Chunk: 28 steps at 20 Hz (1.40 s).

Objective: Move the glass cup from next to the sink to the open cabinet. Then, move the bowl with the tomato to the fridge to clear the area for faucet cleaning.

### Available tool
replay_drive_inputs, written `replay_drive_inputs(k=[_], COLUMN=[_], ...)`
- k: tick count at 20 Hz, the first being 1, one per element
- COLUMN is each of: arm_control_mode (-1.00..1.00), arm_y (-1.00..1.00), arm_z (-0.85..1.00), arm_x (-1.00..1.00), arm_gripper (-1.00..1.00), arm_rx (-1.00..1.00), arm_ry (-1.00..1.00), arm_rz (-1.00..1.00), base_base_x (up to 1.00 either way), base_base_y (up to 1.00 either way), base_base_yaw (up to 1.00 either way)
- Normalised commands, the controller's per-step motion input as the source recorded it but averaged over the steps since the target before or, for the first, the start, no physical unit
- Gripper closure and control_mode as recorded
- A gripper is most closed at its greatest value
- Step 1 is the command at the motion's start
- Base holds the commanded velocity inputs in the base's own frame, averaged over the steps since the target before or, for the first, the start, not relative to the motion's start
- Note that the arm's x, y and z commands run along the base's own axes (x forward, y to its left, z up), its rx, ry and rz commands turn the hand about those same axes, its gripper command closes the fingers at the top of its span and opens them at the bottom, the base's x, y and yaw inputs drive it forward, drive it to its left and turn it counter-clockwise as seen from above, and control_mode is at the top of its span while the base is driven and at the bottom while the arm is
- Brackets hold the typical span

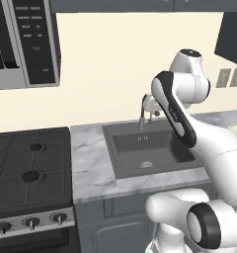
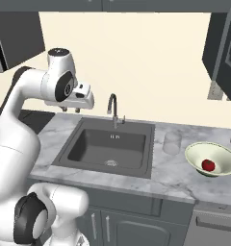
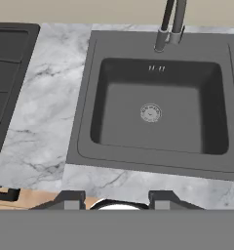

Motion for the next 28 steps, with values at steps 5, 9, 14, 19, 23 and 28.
replay_drive_inputs(k=[5, 9, 14, 19, 23, 28], arm_control_mode=[-1.0, -1.0, -1.0, -1.0, -1.0, -1.0], arm_y=[0.01, 0.06, 0.0, -0.28, -0.61, -0.81], arm_z=[-0.04, 0.0, 0.0, 0.0, 0.0, 0.0], arm_x=[-0.05, -0.39, -0.64, -0.96, -0.82, -0.68], arm_gripper=[-1.0, -1.0, -1.0, -1.0, -1.0, -1.0], arm_rx=[0.0, -0.02, 0.0, 0.03, 0.1, 0.11], arm_ry=[0.02, 0.0, 0.0, -0.05, 0.0, 0.0], arm_rz=[0.0, 0.0, -0.07, -0.23, -0.35, -0.38], base_base_x=[0.0, 0.0, 0.0, 0.0, 0.0, 0.0], base_base_y=[0.0, 0.0, 0.0, 0.0, 0.0, 0.0], base_base_yaw=[0.0, 0.0, 0.0, 0.0, 0.0, 0.0])
